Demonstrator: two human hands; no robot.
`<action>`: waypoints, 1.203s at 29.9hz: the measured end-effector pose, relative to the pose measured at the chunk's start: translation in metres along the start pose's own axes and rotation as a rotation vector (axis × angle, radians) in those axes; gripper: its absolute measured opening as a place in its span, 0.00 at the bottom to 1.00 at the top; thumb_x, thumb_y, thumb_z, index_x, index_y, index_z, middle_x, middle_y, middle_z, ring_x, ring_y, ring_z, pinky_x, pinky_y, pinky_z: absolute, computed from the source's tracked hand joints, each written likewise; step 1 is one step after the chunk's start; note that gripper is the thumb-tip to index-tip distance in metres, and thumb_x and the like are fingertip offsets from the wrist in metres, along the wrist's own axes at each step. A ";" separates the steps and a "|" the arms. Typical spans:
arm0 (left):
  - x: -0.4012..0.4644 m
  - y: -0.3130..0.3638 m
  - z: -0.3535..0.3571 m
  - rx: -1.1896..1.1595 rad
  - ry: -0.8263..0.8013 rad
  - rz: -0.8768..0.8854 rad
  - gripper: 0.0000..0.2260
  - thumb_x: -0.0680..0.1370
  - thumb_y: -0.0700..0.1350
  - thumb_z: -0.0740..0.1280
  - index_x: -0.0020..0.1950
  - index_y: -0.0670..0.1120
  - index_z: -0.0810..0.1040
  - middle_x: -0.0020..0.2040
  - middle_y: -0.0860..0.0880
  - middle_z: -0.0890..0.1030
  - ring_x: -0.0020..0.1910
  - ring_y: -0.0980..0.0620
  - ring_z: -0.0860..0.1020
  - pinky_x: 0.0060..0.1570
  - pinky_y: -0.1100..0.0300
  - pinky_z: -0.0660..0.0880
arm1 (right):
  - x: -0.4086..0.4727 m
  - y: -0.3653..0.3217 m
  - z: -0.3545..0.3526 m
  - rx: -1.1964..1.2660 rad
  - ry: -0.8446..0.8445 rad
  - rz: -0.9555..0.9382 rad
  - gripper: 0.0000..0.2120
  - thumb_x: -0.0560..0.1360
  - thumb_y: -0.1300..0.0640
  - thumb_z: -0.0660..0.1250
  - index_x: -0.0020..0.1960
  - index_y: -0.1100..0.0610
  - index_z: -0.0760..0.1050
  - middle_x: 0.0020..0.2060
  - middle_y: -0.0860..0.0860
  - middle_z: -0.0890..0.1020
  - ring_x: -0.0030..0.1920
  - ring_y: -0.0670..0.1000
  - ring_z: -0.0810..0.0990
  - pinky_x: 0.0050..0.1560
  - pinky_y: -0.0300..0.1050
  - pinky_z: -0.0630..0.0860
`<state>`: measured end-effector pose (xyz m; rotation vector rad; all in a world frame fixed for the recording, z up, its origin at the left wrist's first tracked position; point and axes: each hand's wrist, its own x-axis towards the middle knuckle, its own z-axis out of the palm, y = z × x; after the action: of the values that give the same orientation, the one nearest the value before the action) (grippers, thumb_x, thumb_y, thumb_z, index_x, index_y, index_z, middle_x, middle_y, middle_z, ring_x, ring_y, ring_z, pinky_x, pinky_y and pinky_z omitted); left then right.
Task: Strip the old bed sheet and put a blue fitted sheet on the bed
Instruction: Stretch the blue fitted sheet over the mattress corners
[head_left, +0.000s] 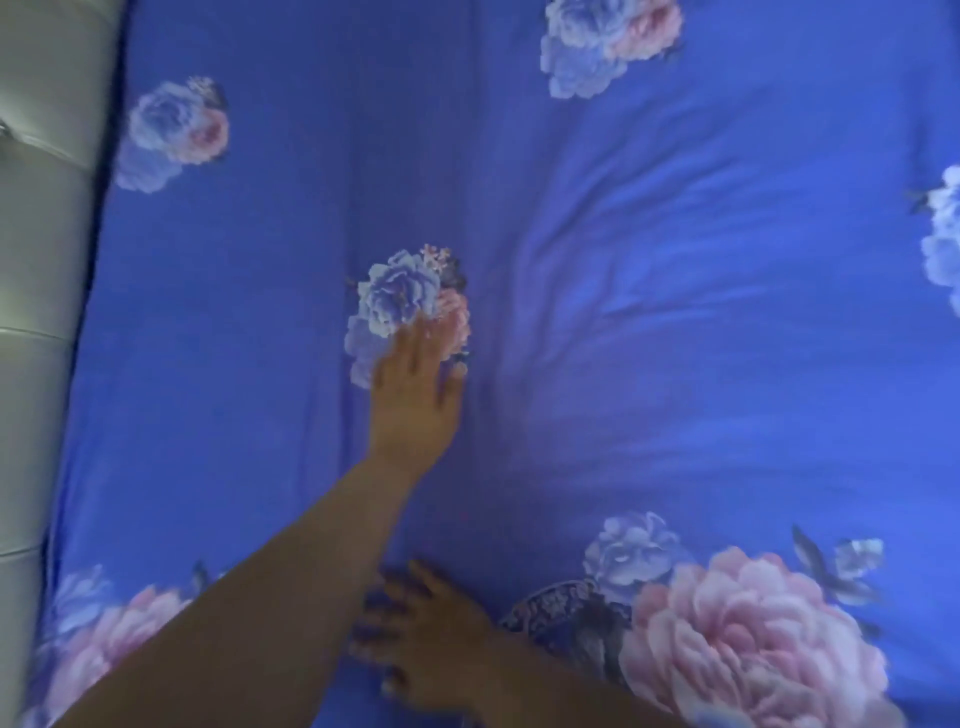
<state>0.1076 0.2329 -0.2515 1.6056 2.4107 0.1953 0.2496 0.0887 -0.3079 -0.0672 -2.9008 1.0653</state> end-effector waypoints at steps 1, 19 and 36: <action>0.009 0.008 0.005 0.026 -0.094 0.047 0.26 0.80 0.58 0.51 0.77 0.54 0.54 0.78 0.48 0.55 0.77 0.45 0.53 0.72 0.42 0.53 | -0.003 -0.011 0.014 0.193 0.045 -0.089 0.15 0.72 0.39 0.59 0.53 0.39 0.78 0.56 0.37 0.78 0.63 0.45 0.69 0.67 0.43 0.66; -0.057 -0.156 -0.019 -0.077 0.241 -0.678 0.23 0.78 0.51 0.57 0.72 0.44 0.68 0.72 0.42 0.67 0.69 0.39 0.66 0.67 0.45 0.64 | 0.133 0.048 -0.045 -0.048 -0.013 0.256 0.24 0.78 0.51 0.58 0.74 0.46 0.62 0.76 0.46 0.57 0.77 0.56 0.48 0.74 0.60 0.41; -0.166 -0.332 -0.035 0.200 0.178 -0.863 0.28 0.79 0.63 0.55 0.77 0.55 0.55 0.76 0.44 0.60 0.72 0.38 0.63 0.66 0.40 0.61 | 0.305 0.066 -0.072 -0.204 0.162 0.742 0.33 0.77 0.39 0.54 0.78 0.48 0.48 0.78 0.52 0.46 0.77 0.57 0.42 0.73 0.65 0.39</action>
<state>-0.1361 -0.0486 -0.2774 0.4873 3.0802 -0.0683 -0.0490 0.2027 -0.2860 -1.2447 -2.8530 0.7442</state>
